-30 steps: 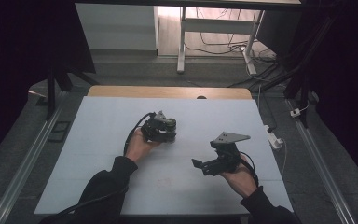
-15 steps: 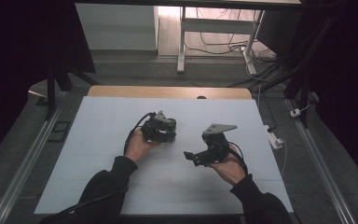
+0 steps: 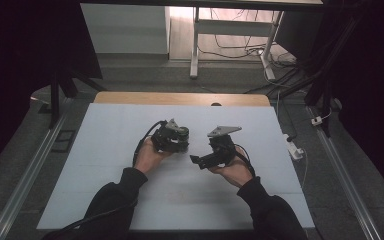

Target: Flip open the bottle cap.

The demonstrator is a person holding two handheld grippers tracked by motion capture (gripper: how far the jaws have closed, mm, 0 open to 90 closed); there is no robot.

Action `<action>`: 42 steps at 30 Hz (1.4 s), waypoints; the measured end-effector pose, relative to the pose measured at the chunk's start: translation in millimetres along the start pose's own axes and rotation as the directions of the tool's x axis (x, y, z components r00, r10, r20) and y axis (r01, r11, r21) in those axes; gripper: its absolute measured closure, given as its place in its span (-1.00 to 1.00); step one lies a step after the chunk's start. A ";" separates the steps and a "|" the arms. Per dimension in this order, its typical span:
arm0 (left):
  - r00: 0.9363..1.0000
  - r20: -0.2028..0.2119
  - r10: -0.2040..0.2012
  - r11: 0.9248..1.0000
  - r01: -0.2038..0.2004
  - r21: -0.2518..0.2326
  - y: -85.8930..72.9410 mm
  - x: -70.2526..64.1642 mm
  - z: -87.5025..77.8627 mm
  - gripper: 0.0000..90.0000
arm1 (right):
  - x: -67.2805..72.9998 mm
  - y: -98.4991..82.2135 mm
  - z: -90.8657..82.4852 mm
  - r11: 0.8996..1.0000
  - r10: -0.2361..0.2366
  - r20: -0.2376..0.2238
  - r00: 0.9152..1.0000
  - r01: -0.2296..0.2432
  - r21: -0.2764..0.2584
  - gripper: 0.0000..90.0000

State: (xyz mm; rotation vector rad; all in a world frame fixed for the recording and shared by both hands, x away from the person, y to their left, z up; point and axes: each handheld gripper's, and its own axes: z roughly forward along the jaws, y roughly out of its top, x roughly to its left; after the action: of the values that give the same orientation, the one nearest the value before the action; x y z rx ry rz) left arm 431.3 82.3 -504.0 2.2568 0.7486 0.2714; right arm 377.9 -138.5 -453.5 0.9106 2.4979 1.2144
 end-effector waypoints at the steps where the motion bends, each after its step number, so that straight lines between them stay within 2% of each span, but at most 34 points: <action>1: 1.000 0.000 0.000 1.000 0.000 0.000 0.0 0.0 0.0 0.19 | -0.6 0.6 2.2 1.000 0.000 0.003 1.000 0.000 0.002 -1.00; 8: 1.000 -0.001 0.000 1.000 0.000 0.001 0.0 -0.2 -0.1 0.19 | -4.4 5.0 12.4 1.000 -0.016 0.013 1.000 0.016 0.008 -0.98; 12: 1.000 -0.002 -0.001 1.000 0.001 0.001 -0.1 -0.3 -0.1 0.19 | -6.4 7.2 16.2 1.000 -0.022 0.010 1.000 0.022 0.008 -0.82; 16: 1.000 -0.001 -0.001 1.000 0.001 0.001 0.0 -0.2 -0.1 0.19 | -9.1 10.0 17.4 1.000 -0.020 0.004 1.000 0.020 0.004 -0.46; 21: 1.000 -0.001 -0.004 1.000 0.004 -0.002 0.0 -0.2 0.1 0.19 | -11.9 15.0 20.4 1.000 -0.025 -0.034 0.999 0.025 0.017 0.08; 26: 1.000 0.000 -0.001 1.000 0.001 0.000 0.0 -0.1 0.0 0.19 | -10.9 18.8 26.3 0.998 -0.056 -0.054 0.997 0.058 0.029 0.61; 30: 1.000 -0.001 -0.001 1.000 0.001 0.000 0.0 -0.2 0.0 0.19 | -10.6 21.7 31.3 0.998 -0.047 -0.071 0.996 0.049 0.030 0.92; 36: 1.000 -0.001 -0.002 1.000 0.002 0.001 0.1 -0.3 0.0 0.19 | -10.5 24.6 38.6 0.998 -0.046 -0.093 0.995 0.049 0.030 0.98; 42: 1.000 -0.003 0.000 1.000 0.000 0.003 0.2 -0.5 -0.1 0.19 | -12.7 25.3 44.2 0.998 -0.042 -0.084 0.996 0.045 0.032 0.98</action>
State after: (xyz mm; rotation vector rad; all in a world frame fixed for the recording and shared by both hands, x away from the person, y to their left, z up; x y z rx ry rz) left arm 431.0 81.9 -503.8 2.2596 0.7506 0.2747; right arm 418.5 -106.5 -463.0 0.8252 2.5966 1.2244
